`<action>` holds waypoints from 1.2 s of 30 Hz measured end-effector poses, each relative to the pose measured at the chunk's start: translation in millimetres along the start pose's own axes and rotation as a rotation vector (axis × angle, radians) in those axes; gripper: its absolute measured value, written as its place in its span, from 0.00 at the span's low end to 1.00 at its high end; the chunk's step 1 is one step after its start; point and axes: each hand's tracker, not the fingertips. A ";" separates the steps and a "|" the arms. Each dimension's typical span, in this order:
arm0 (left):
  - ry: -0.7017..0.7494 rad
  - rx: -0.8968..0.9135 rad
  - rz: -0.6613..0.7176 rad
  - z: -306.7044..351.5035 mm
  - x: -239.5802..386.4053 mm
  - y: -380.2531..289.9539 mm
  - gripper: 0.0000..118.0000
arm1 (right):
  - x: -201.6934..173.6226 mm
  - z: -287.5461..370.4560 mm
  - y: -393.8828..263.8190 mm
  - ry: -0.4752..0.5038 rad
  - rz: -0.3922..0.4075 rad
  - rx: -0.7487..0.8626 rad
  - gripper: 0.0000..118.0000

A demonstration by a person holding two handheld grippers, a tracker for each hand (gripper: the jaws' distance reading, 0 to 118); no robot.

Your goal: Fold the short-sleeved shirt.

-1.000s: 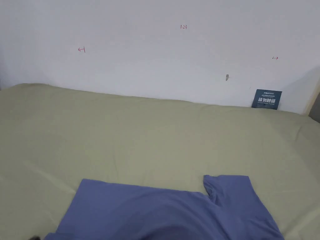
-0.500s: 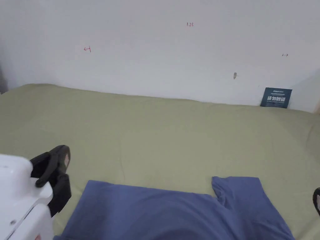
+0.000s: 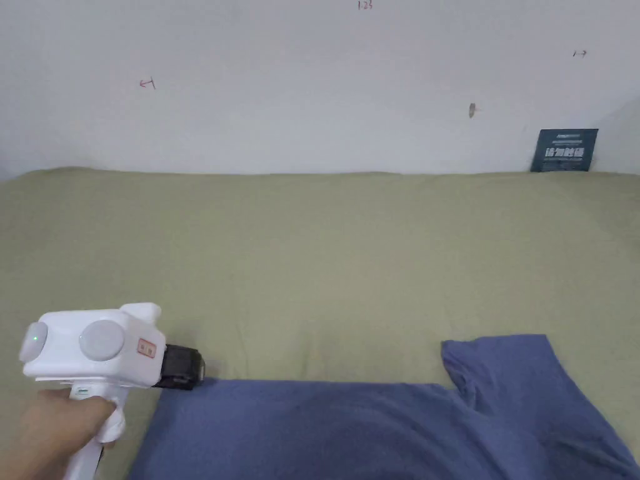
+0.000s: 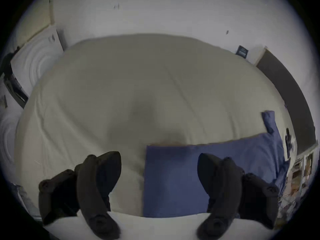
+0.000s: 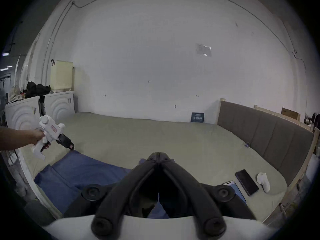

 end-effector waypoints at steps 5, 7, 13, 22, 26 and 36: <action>0.032 -0.095 -0.093 -22.8 13.2 -12.2 0.73 | 20.7 -34.5 -3.2 0.017 -0.058 -0.125 0.00; 0.051 -0.042 -0.066 -20.1 18.4 -23.7 0.71 | 33.6 -72.2 2.8 0.000 -0.059 -0.244 0.00; 0.041 -0.029 -0.081 -3.3 7.7 -19.9 0.18 | 70.9 -226.6 9.0 0.185 -0.097 -0.759 0.42; 0.005 -0.053 -0.040 -9.6 10.7 -15.3 0.06 | 61.3 -350.0 -64.9 0.081 -0.029 -1.145 0.60; 0.006 -0.058 -0.042 -12.2 10.2 -15.1 0.06 | 67.3 -354.7 -71.9 0.036 -0.071 -1.155 0.28; -0.084 0.007 -0.055 34.4 4.4 -18.8 0.05 | 43.8 -280.9 -0.7 0.118 -0.094 -0.969 0.00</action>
